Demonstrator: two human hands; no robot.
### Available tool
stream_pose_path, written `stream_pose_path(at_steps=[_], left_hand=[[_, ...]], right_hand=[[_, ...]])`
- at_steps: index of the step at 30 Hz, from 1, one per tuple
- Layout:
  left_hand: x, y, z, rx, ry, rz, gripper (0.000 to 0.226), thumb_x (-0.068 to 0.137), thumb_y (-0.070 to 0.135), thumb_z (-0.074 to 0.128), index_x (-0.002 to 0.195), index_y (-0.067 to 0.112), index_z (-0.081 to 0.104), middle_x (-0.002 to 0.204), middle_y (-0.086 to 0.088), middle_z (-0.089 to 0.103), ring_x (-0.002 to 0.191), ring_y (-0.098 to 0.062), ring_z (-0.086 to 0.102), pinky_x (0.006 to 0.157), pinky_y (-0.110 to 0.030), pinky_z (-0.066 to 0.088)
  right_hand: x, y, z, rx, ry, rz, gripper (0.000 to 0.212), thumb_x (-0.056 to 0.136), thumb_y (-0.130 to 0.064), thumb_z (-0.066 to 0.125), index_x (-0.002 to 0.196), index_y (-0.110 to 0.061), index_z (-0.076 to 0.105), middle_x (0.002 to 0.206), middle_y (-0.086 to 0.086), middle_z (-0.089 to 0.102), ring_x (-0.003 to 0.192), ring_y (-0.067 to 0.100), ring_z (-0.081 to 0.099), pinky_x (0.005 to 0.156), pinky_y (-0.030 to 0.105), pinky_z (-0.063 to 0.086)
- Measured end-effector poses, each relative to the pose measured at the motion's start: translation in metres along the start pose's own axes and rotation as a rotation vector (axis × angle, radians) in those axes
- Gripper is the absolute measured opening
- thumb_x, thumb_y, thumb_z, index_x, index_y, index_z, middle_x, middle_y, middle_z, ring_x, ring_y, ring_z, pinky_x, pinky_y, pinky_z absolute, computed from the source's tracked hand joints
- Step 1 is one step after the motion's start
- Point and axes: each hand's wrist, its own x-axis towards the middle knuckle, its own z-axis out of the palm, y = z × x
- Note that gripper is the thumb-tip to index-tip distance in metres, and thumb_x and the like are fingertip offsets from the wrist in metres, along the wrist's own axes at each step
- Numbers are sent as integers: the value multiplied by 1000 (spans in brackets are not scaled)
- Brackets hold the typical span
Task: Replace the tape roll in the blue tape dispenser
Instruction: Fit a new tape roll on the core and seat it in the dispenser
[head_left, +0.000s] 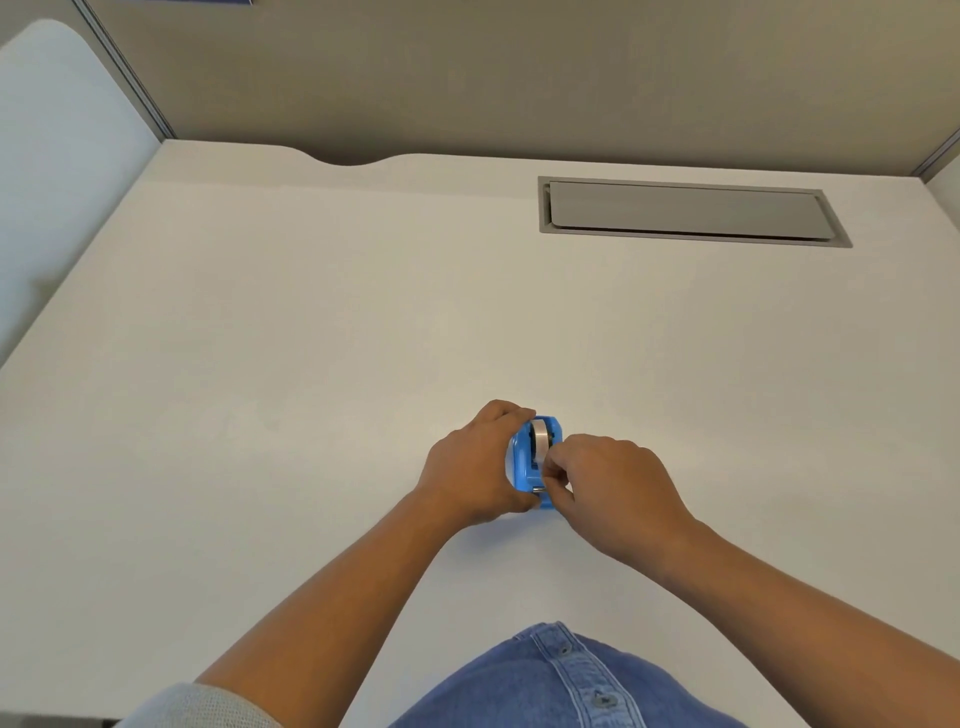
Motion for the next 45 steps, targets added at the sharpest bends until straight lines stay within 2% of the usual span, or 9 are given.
stream_pose_path(at_steps=[6, 10, 14, 25, 30, 32, 35, 38, 45], left_hand=[[0, -1, 1, 8, 14, -8, 96, 56, 53, 85, 139, 32, 41, 139, 18, 44, 103, -12, 60, 77, -27, 49], [0, -2, 3, 20, 21, -5, 97, 55, 56, 84, 139, 32, 40, 139, 17, 44, 104, -11, 60, 76, -26, 49], [1, -3, 3, 35, 14, 2, 99, 56, 55, 84, 141, 32, 38, 140, 17, 43, 104, -12, 60, 78, -28, 51], [0, -3, 4, 70, 27, 6, 100, 54, 54, 85, 141, 32, 39, 139, 17, 44, 102, -11, 61, 75, -24, 49], [1, -2, 2, 90, 6, -1, 103, 54, 55, 85, 143, 31, 39, 140, 15, 43, 103, -12, 61, 78, -29, 54], [1, -2, 1, 99, -15, 4, 104, 55, 52, 86, 144, 30, 37, 142, 15, 41, 103, -13, 62, 77, -30, 55], [0, -4, 0, 141, -52, 40, 106, 57, 47, 87, 146, 28, 31, 146, 14, 35, 105, -15, 63, 73, -31, 54], [-1, -4, 0, 139, -50, 43, 101, 63, 44, 85, 146, 28, 30, 148, 13, 33, 106, -16, 63, 74, -30, 53], [-1, -3, 2, 123, -44, 41, 99, 65, 44, 84, 146, 27, 30, 146, 13, 33, 104, -16, 63, 73, -30, 54]], right_hand=[[-8, 1, 6, 26, 26, -5, 15, 96, -30, 48, 90, -26, 62, 87, -5, 67, 68, 16, 58, 55, 26, 35], [-15, -1, 11, 66, 68, -21, 17, 97, -33, 48, 94, -26, 64, 91, -6, 69, 70, 14, 59, 62, 24, 36], [-22, -4, 17, 71, 90, -27, 18, 97, -34, 48, 94, -27, 65, 91, -8, 69, 67, 11, 47, 57, 21, 30], [-31, -9, 30, 118, 102, -12, 19, 95, -35, 51, 97, -25, 67, 92, -7, 70, 74, 11, 61, 62, 22, 48], [-32, -10, 39, 136, 137, -14, 20, 95, -34, 52, 99, -24, 69, 92, -6, 71, 67, 8, 49, 60, 19, 36], [-31, -9, 43, 126, 140, -8, 20, 95, -35, 53, 99, -24, 69, 91, -6, 71, 66, 8, 50, 61, 19, 39], [-30, -7, 47, 57, 158, -42, 11, 86, -29, 67, 84, -20, 73, 75, -3, 71, 59, 13, 60, 52, 26, 51], [-31, -2, 53, 70, 275, -91, 13, 67, -18, 85, 67, -16, 73, 57, -1, 66, 44, 15, 57, 40, 21, 41], [-27, 10, 75, 52, 405, -180, 14, 69, -19, 86, 70, -12, 73, 61, 3, 68, 45, 18, 59, 39, 24, 45]])
